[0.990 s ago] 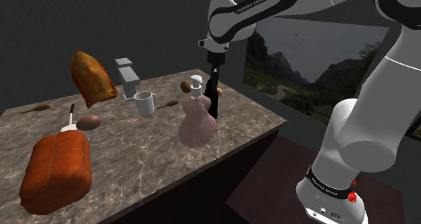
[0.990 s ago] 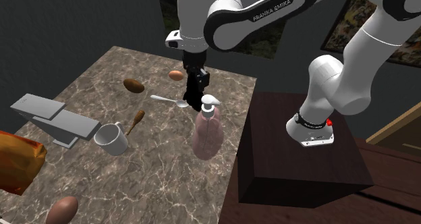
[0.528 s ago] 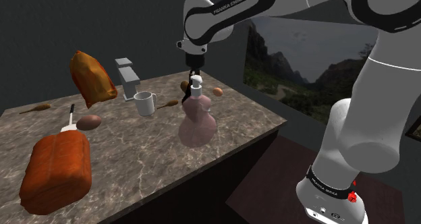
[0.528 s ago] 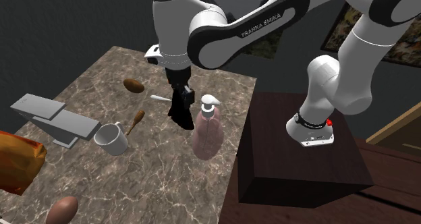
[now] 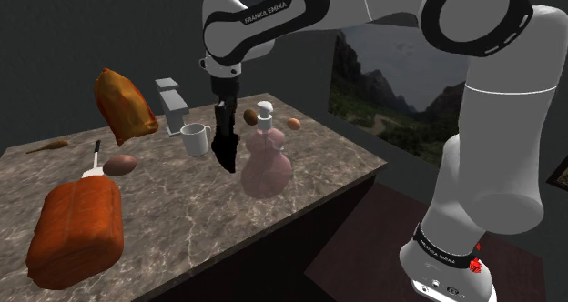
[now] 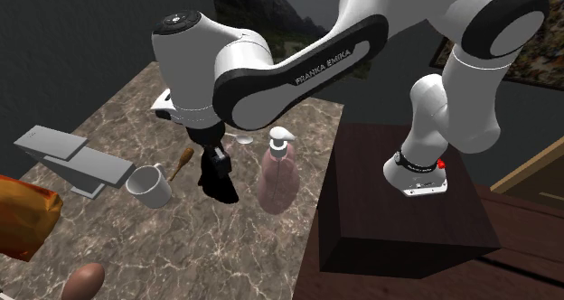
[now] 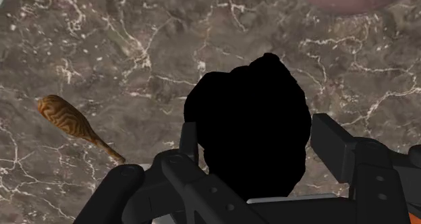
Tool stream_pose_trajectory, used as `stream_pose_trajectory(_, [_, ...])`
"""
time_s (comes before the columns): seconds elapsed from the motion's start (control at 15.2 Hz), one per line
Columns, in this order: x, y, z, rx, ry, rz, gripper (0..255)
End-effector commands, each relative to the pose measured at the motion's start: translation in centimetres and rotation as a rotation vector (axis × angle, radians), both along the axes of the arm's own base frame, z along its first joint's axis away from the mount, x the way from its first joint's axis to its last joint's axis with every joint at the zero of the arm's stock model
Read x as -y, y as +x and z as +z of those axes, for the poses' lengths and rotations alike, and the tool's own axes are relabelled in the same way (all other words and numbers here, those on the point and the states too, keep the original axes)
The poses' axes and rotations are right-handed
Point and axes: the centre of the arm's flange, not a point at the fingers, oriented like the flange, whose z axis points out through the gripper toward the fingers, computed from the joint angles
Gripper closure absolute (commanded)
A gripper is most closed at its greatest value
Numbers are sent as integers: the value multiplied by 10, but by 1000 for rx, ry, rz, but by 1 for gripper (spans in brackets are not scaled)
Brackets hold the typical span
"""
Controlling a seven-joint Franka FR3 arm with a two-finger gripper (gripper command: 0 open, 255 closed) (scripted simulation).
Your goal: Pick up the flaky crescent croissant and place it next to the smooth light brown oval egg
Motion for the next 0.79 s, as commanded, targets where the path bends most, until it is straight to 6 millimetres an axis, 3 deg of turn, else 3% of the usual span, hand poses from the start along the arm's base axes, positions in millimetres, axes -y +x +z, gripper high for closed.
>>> stream_pose_trajectory(0.0, [-22, 9, 1, 1, 0, -1, 255])
stream_pose_trajectory(0.73, [-155, 75, 2, 1, 0, -1, 255])
